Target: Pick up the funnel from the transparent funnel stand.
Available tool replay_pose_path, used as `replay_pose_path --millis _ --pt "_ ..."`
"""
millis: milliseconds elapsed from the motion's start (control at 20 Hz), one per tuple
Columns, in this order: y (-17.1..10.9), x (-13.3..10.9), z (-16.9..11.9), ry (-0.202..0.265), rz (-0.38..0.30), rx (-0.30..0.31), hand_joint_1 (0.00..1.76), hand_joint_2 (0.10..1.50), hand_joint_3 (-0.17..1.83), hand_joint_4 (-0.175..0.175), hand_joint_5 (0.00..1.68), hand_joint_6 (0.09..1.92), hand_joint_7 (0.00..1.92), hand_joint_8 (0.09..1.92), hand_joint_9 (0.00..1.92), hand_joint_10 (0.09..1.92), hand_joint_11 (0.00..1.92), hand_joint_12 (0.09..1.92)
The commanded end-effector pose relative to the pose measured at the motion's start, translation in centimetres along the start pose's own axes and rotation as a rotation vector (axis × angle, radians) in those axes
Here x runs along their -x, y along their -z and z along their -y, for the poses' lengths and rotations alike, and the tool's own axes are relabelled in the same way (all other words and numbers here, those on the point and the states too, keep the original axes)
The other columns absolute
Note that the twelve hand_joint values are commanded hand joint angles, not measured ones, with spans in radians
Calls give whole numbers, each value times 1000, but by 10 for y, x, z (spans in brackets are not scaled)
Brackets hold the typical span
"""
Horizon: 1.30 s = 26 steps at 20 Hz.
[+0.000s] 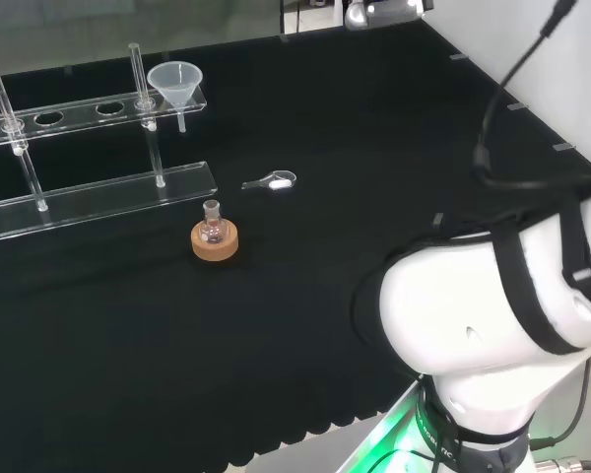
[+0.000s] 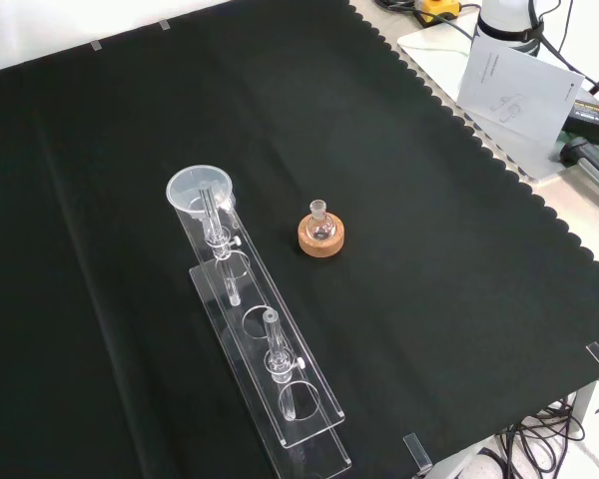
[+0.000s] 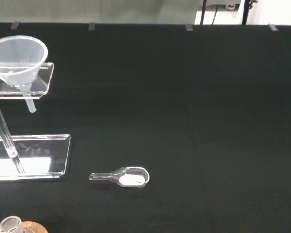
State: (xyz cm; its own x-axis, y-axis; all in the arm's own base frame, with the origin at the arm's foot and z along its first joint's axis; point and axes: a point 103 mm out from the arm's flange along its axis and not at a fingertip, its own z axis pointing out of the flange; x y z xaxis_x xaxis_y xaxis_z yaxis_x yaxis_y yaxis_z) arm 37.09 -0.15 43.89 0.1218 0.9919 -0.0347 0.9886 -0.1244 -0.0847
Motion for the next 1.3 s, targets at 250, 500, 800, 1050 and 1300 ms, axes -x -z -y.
replay_pose_path --millis 250,500,800,1050,1300 --pt "-24 -27 -111 127 -7 -70 192 1137 235 -5 231 87 95 544 227 705 44 1415" --pt "-46 -52 -136 168 -2 -116 268 1075 223 -9 234 87 98 627 253 728 66 1429" --pt "-57 -65 -152 193 34 -143 302 1041 226 -11 233 87 76 671 253 740 104 1432" --pt "-60 -79 -159 205 33 -145 336 994 217 -15 258 87 106 706 262 752 150 1436" --pt "-63 -100 -164 219 57 -205 407 900 186 -14 262 87 79 745 252 779 171 1480"
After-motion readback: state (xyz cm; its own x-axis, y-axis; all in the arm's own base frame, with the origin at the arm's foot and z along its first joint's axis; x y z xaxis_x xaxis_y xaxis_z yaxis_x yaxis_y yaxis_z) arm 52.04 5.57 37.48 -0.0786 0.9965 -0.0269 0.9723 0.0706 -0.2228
